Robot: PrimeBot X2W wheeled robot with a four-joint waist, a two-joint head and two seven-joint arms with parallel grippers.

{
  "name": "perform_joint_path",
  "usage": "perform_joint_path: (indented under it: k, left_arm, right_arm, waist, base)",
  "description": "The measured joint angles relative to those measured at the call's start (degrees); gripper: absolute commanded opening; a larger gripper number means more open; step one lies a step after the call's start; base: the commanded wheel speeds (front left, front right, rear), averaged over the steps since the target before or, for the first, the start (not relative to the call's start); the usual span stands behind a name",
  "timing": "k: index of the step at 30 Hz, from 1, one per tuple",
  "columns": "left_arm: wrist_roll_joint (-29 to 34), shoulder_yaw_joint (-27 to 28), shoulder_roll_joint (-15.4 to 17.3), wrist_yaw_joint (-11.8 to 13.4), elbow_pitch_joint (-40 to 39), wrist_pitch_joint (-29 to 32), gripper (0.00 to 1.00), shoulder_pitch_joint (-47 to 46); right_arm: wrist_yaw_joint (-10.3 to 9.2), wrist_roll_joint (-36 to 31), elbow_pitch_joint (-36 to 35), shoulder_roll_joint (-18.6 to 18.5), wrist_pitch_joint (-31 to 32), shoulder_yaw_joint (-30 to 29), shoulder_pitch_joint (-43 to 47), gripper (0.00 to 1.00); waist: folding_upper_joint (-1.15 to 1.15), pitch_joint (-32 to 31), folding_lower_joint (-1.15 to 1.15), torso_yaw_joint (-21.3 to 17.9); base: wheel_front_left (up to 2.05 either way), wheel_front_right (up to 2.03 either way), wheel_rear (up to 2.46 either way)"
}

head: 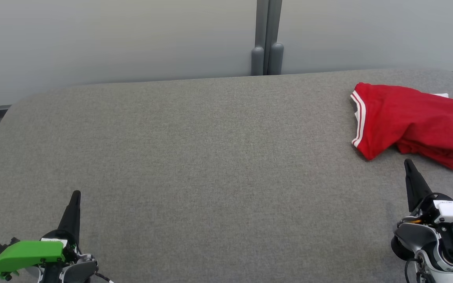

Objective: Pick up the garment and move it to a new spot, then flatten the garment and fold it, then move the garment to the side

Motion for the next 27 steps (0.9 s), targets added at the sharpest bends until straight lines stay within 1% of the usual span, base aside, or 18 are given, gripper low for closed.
perform_joint_path:
  k: [27]
  left_arm:
    - [0.0, 0.1, 0.0, 0.0, -0.1, 0.0, 0.00, 0.0]
  right_arm:
    - [0.00, 0.0, 0.0, 0.2, 0.2, -0.1, 0.0, 0.00]
  waist:
    - [0.00, 0.0, 0.00, 0.0]
  base:
    - [0.00, 0.00, 0.00]
